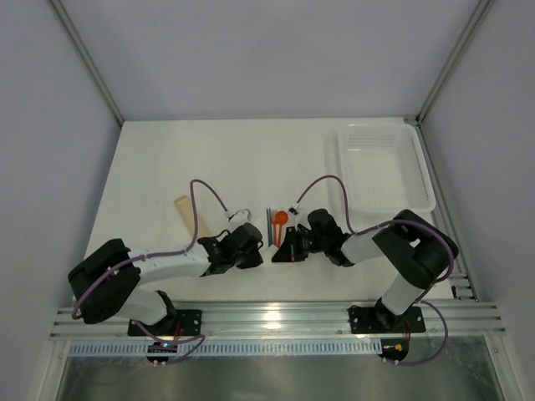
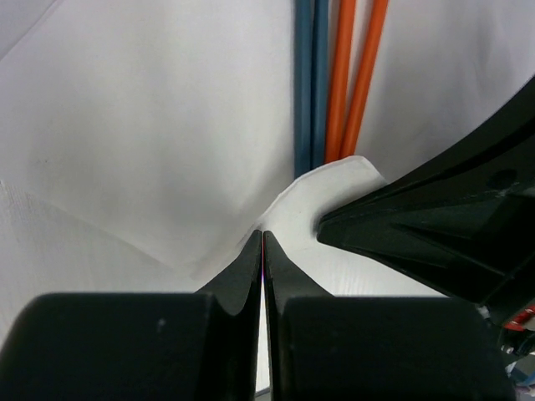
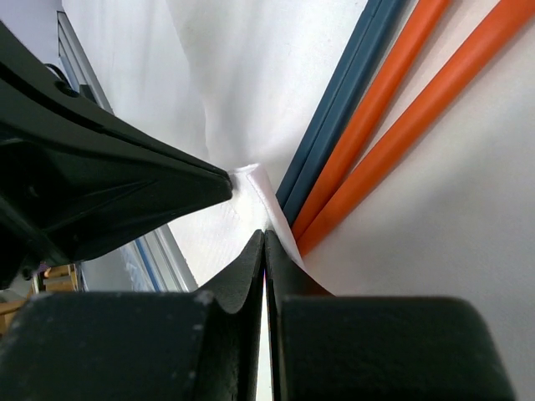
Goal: Place the utensils on the paper napkin and roll it up
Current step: Roll the napkin at the center of the board.
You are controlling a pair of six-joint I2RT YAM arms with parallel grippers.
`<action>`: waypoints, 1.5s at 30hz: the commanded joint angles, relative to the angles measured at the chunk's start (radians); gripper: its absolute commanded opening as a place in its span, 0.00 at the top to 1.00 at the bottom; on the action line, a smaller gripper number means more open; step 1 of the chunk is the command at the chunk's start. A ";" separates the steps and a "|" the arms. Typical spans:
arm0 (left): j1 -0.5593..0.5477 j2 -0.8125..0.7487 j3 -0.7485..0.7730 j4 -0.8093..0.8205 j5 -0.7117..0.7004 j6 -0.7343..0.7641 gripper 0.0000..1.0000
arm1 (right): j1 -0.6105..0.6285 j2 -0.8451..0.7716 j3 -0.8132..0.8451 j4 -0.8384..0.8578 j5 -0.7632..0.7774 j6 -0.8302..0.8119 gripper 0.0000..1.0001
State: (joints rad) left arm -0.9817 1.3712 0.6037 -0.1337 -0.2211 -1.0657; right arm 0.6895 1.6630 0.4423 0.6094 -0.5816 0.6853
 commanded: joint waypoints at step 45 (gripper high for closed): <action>-0.003 0.049 0.024 0.023 0.000 -0.010 1.00 | -0.084 0.058 0.154 -0.175 0.016 -0.124 0.96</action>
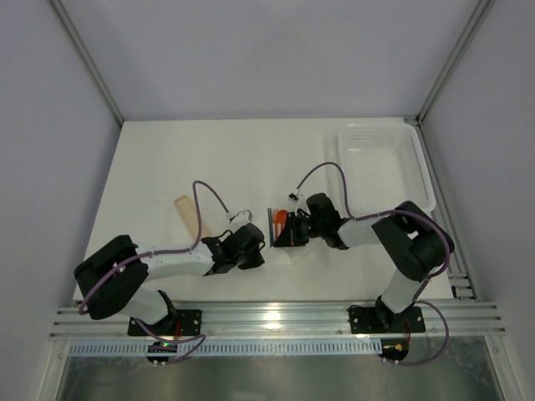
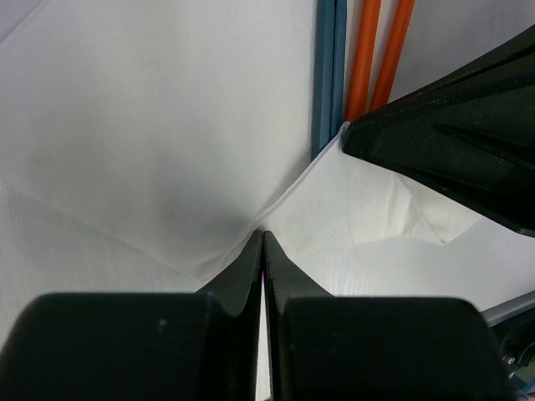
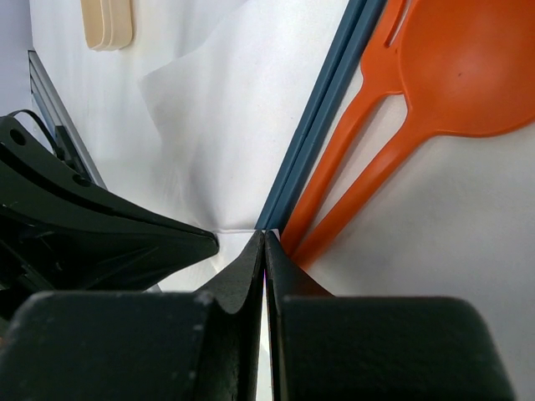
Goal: Place the utensils on the paper napkin and roll it up
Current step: Roll the napkin at the center of the board.
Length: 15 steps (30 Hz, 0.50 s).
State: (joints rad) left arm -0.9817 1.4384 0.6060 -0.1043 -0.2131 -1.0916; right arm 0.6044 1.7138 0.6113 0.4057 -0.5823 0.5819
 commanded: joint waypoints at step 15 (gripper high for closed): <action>0.003 0.049 0.130 0.046 0.012 0.085 1.00 | 0.001 0.015 -0.002 0.015 0.012 -0.027 0.96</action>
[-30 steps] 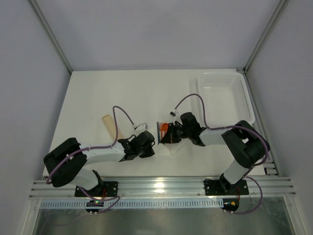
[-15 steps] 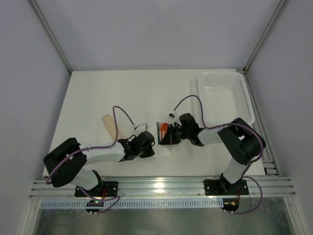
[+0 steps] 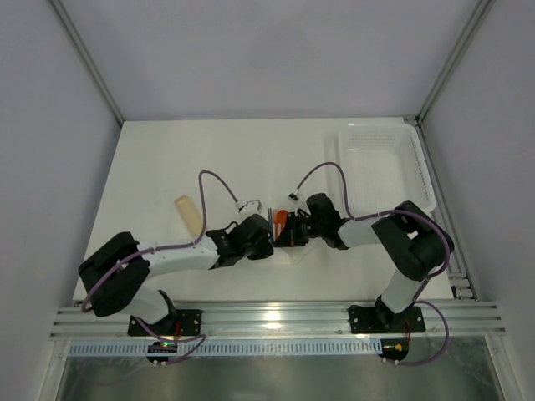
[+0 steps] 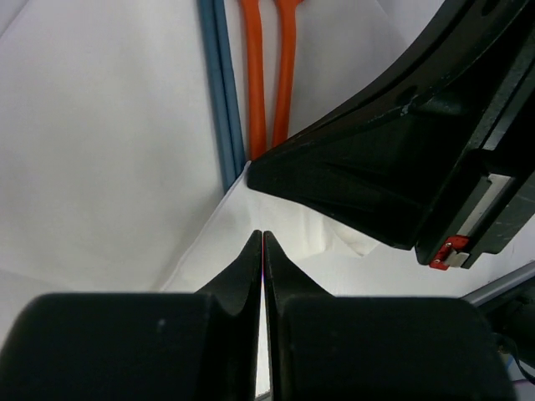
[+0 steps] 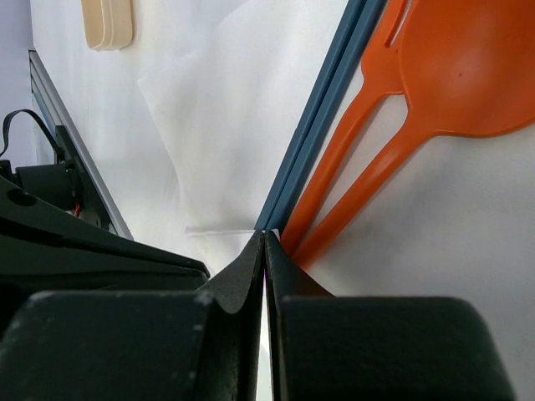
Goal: Place the utensils on the paper napkin and roll it up
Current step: Roll the napkin at the center of the board.
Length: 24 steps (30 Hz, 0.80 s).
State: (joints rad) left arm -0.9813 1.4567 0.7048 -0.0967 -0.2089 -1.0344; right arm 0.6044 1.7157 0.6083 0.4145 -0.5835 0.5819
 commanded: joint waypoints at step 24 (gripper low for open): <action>0.043 0.154 0.041 0.034 0.043 -0.001 1.00 | 0.001 -0.048 0.034 -0.086 0.039 -0.047 0.95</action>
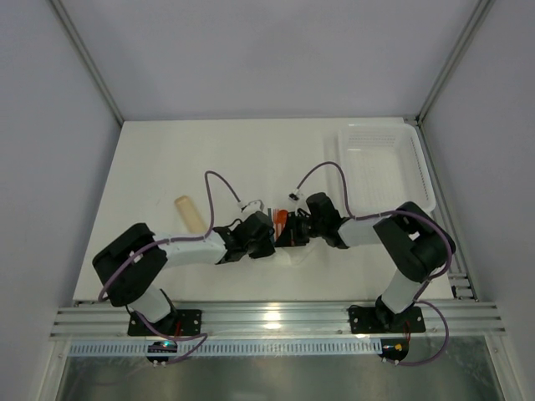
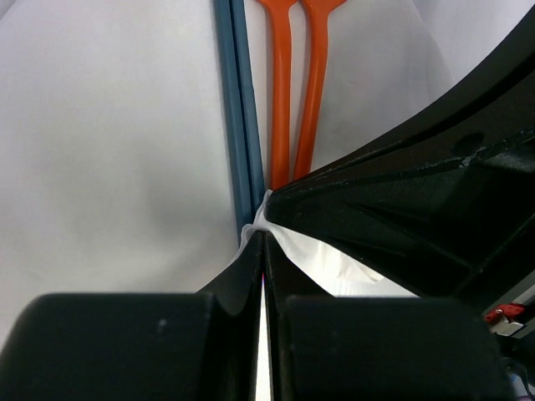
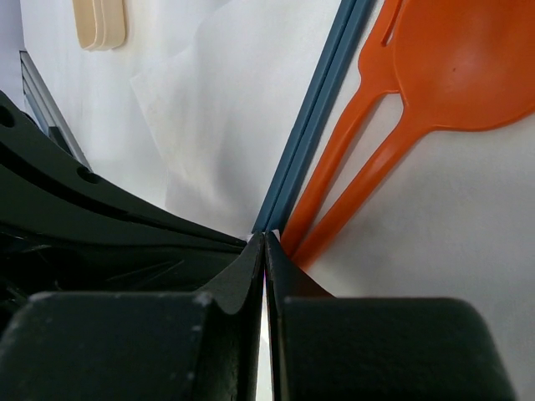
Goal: Place the utensils on the paper napkin and roll it up
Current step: Roll the napkin at the center of the board.
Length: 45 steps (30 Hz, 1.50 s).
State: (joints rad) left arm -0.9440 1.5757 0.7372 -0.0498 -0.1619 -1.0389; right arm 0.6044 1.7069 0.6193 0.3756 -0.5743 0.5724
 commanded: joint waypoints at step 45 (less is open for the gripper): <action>0.005 -0.045 -0.071 0.015 -0.001 -0.029 1.00 | -0.140 -0.512 -0.136 -0.560 0.416 0.020 0.41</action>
State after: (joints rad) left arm -0.9421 1.5414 0.6815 -0.0063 -0.1535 -1.0737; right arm 0.4698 1.2148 0.4965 -0.2375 -0.1555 0.5659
